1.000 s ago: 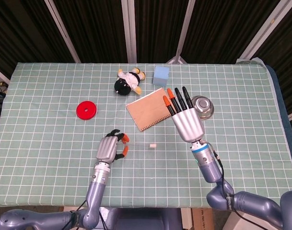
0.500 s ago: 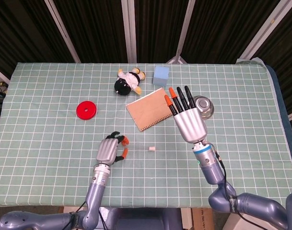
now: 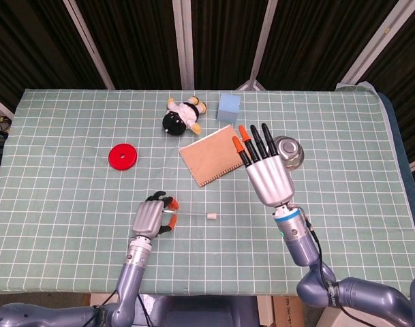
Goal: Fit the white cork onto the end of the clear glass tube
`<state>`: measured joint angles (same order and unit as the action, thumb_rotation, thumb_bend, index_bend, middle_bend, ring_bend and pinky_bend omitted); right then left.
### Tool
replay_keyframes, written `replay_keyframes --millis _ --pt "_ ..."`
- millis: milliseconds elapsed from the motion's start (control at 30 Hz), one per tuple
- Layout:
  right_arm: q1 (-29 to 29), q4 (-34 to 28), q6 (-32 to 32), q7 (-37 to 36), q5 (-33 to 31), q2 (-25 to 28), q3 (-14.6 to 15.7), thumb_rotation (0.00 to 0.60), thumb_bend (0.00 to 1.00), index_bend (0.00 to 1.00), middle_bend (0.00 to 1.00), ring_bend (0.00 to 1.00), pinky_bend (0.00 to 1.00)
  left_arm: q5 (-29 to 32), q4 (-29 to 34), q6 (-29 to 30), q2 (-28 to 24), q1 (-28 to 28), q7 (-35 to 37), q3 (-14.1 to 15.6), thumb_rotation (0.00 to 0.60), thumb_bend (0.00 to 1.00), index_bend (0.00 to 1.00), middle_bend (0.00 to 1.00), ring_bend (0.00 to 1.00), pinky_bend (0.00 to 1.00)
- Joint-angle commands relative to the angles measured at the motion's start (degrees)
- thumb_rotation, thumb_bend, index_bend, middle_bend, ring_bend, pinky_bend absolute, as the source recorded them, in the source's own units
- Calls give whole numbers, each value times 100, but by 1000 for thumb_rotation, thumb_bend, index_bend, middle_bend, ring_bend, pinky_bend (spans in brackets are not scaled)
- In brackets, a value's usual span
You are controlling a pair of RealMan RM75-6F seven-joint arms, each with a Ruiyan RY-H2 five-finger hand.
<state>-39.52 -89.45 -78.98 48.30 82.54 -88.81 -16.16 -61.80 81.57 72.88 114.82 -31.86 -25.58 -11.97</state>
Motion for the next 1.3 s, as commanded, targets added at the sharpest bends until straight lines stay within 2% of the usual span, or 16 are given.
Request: replay_keyframes --millis 33,667,933,1100,1300 --pt "1 -69 -9 44 9 18 0 600 390 139 54 0 0 79 71 -37 -66 24 -118 1 600 760 491 481 197 272" --pt "34 -287 -26 53 -10 20 12 600 390 140 53 0 0 714 567 45 -371 -27 -1530 -43 600 713 418 401 164 161" --pt "61 -378 -45 -2 -6 79 2 600 390 139 54 0 0 982 1016 154 -637 -124 -2159 -119 600 610 365 316 111 81" --pt "118 -510 -107 -56 38 164 11 600 390 139 54 0 0 842 1418 310 -916 -130 -2045 -305 600 492 335 243 72 54" --pt "308 -803 -255 -182 27 337 63 600 390 101 36 0 0 406 1799 454 -1354 -67 -1639 -411 600 374 216 183 52 33"
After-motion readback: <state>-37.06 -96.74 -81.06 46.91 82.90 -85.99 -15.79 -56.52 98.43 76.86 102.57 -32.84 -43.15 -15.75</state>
